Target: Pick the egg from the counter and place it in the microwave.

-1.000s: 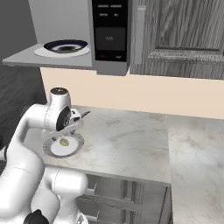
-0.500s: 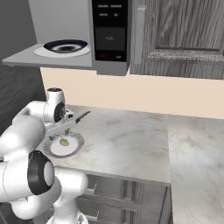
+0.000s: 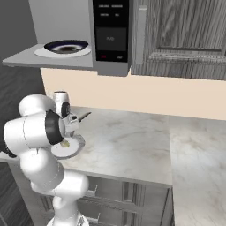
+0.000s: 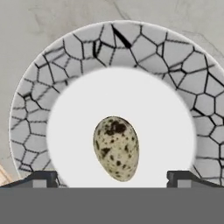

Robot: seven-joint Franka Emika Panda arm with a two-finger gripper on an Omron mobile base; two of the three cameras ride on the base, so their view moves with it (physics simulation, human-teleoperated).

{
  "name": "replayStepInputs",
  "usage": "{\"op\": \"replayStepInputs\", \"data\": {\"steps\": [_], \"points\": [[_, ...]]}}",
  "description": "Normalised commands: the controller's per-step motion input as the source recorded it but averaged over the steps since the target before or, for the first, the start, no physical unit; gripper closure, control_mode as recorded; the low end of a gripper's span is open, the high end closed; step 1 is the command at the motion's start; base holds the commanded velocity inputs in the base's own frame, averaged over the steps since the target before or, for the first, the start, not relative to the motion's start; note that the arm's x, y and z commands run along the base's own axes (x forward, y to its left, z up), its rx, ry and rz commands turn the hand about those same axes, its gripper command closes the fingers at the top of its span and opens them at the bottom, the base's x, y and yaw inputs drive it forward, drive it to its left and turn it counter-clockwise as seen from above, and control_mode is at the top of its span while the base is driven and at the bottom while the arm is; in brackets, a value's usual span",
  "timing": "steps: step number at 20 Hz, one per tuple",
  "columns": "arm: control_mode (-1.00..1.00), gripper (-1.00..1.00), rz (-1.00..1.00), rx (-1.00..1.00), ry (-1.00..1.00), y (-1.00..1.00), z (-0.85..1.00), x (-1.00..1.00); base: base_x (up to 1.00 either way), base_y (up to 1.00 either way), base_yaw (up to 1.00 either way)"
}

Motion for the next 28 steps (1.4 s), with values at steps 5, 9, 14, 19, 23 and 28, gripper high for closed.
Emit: {"op": "replayStepInputs", "data": {"steps": [5,9,14,19,23,28], "points": [[-1.00,-1.00,0.00,-0.10,0.04,0.01,-0.36,0.26,0.00,0.00,0.00],[-1.00,-1.00,0.01,-0.06,0.00,0.00,-0.22,0.10,0.00,0.00,0.00],[-1.00,-1.00,0.03,-0.03,0.00,0.00,-0.25,0.01,0.00,0.00,0.00],[-1.00,-1.00,0.03,0.00,0.00,0.00,-0.07,-0.27,0.00,0.00,0.00],[-1.00,-1.00,0.02,0.00,0.00,-0.01,-0.06,-0.34,0.00,0.00,0.00],[-1.00,-1.00,0.01,0.00,0.00,-0.01,-0.21,-0.22,0.00,0.00,0.00]]}}
